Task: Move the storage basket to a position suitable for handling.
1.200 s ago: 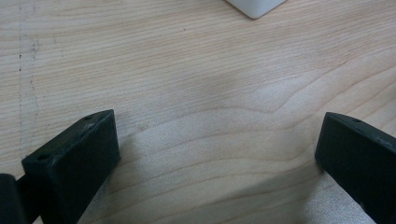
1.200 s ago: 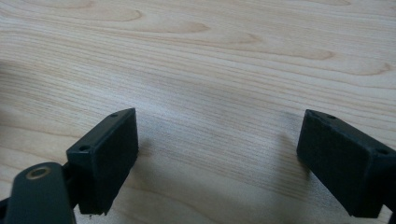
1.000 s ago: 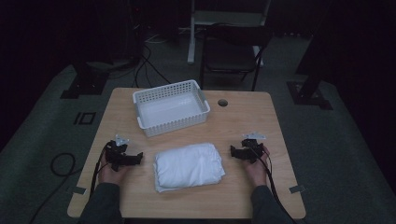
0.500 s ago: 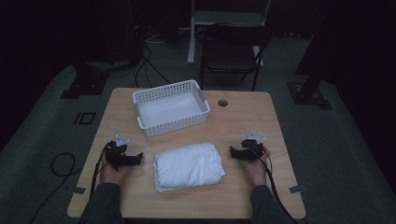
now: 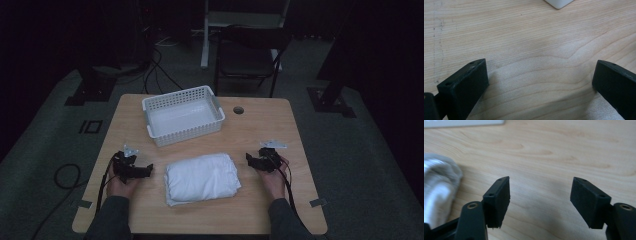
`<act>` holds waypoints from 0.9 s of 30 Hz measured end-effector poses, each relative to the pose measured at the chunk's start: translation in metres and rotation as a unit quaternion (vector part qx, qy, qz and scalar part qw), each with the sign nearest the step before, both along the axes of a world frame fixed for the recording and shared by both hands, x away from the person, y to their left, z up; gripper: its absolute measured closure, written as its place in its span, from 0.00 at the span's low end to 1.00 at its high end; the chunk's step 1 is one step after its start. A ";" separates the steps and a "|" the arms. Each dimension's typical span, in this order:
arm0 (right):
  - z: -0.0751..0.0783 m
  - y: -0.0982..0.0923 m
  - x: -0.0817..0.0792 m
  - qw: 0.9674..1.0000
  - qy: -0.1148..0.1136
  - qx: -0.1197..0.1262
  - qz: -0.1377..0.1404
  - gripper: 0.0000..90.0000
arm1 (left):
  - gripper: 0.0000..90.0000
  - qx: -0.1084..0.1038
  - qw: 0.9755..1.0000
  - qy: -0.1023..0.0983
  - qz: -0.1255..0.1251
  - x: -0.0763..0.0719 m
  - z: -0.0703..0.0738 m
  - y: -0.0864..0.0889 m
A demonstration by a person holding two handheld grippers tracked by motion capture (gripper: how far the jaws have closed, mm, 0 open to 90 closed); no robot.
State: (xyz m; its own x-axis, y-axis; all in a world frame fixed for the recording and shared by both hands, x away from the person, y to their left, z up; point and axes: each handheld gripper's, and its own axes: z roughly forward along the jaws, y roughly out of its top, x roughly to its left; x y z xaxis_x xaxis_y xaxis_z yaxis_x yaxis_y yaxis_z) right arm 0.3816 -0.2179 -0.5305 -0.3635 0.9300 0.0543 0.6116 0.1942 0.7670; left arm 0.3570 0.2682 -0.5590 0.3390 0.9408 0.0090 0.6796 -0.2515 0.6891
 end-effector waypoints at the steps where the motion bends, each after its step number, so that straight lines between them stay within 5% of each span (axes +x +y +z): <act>1: 0.003 0.001 0.000 1.000 -0.001 0.002 0.002 0.36 | 0.00 0.000 1.000 0.000 0.000 0.000 0.000 0.000; 12: 0.024 0.009 0.009 0.999 -0.017 0.023 0.019 0.38 | 0.00 0.000 1.000 0.000 0.000 0.000 0.000 0.000; 27: 0.040 0.026 0.033 0.997 -0.020 0.048 0.049 0.55 | 0.00 -0.001 1.000 0.000 0.000 0.000 0.000 0.000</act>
